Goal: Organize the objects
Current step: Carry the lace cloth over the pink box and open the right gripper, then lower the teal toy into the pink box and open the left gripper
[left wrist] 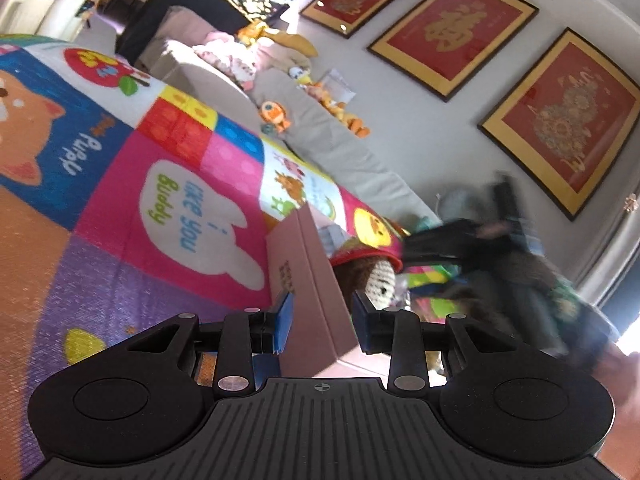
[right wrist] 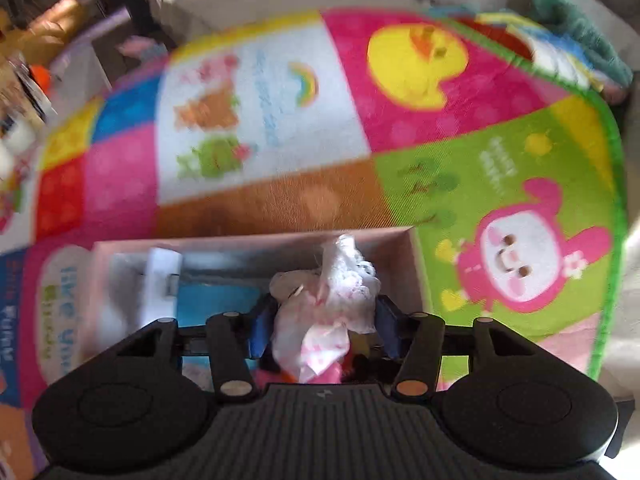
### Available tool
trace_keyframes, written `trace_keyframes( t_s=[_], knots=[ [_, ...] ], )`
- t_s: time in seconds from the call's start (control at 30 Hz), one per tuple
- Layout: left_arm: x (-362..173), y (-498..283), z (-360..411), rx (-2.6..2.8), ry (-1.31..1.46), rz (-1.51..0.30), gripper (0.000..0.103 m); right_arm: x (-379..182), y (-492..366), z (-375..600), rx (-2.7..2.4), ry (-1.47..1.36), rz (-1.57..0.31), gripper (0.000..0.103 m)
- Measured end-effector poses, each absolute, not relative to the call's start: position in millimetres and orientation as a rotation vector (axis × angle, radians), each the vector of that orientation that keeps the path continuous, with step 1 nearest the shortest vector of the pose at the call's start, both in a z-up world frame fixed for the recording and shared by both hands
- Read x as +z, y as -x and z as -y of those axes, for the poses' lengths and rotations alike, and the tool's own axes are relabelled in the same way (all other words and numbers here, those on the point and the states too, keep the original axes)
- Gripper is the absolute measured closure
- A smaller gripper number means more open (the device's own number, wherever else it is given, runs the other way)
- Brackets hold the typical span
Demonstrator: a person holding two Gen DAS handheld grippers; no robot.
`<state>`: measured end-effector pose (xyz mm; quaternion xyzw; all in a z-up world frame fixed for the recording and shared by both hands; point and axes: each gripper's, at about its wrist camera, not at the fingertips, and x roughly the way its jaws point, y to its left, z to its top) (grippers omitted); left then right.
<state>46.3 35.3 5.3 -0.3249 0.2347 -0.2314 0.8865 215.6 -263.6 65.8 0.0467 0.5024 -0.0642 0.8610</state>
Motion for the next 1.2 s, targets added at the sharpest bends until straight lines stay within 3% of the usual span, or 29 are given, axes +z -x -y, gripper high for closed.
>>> trace_keyframes(
  t_s=[0.23, 0.43, 0.53, 0.63, 0.7, 0.8, 1.2],
  knots=[
    [27, -51, -27, -0.457, 0.628, -0.546, 0.068, 129, -94, 294, -0.052, -0.019, -0.733, 0.032],
    [53, -64, 16, -0.441, 0.367, -0.65, 0.068, 88, -9, 301, 0.059, 0.205, -0.613, 0.031],
    [52, -77, 37, -0.355, 0.224, -0.741, 0.068, 54, 10, 291, 0.08, 0.321, -0.593, 0.037],
    [47, -91, 48, -0.297, 0.148, -0.808, 0.048, 31, 12, 285, 0.102, 0.322, -0.585, 0.042],
    [45, -98, 44, -0.261, 0.144, -0.845, 0.025, 26, 5, 285, 0.118, 0.274, -0.576, 0.043],
    [44, -103, 23, -0.189, 0.168, -0.844, 0.01, 23, -1, 275, 0.176, 0.249, -0.548, 0.042],
    [32, -137, -67, -0.006, 0.224, -0.746, 0.002, 21, -70, 186, 0.302, 0.307, -0.528, 0.042]
  ],
)
